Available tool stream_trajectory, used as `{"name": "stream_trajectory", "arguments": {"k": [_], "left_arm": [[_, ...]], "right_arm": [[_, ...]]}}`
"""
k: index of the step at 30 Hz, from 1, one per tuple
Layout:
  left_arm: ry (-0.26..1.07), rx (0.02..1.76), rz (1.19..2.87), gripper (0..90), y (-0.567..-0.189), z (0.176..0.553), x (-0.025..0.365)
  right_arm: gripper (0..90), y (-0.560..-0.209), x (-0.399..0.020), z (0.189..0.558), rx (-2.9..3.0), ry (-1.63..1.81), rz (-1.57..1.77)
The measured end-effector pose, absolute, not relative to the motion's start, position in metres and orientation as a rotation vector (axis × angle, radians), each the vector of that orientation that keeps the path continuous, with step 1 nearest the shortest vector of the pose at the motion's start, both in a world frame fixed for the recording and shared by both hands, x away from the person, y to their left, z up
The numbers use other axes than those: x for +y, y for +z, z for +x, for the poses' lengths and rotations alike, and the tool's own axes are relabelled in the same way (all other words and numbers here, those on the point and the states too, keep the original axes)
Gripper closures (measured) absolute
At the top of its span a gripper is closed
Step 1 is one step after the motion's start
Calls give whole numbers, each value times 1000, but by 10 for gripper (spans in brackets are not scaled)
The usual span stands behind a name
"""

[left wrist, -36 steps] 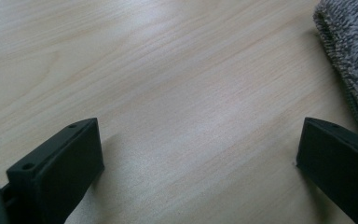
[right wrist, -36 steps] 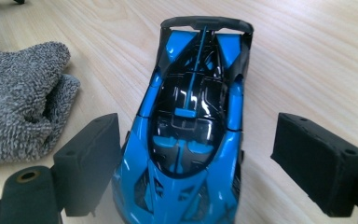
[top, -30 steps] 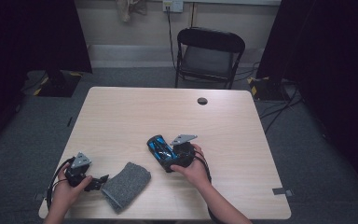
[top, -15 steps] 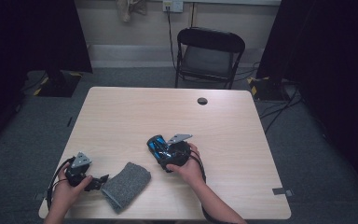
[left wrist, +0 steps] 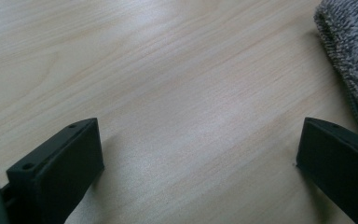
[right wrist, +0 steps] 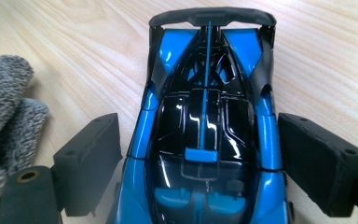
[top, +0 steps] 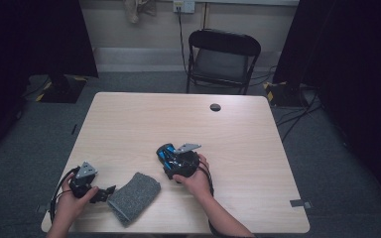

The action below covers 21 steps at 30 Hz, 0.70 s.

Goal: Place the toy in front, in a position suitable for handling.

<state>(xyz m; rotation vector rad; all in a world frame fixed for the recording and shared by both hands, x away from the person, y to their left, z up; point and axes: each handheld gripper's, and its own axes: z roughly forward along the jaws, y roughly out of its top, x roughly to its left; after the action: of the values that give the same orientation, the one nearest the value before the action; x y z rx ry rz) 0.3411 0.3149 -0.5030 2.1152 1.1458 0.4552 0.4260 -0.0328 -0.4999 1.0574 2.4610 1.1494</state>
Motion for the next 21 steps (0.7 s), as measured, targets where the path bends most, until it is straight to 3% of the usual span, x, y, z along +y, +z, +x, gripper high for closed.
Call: {"name": "stream_trajectory", "arguments": {"k": [6,11,21], "left_arm": [[455,1146,2115,0,-503,341,315],[455,1146,2116,0,-503,341,315],[456,1146,2115,0,-503,341,315]], "right_arm": [[160,-502,-26,425,2433,1109,1050],[239,-502,-23,422,2399,1064,1049],[262,-500,-22,420,2392,1038,1075]]}}
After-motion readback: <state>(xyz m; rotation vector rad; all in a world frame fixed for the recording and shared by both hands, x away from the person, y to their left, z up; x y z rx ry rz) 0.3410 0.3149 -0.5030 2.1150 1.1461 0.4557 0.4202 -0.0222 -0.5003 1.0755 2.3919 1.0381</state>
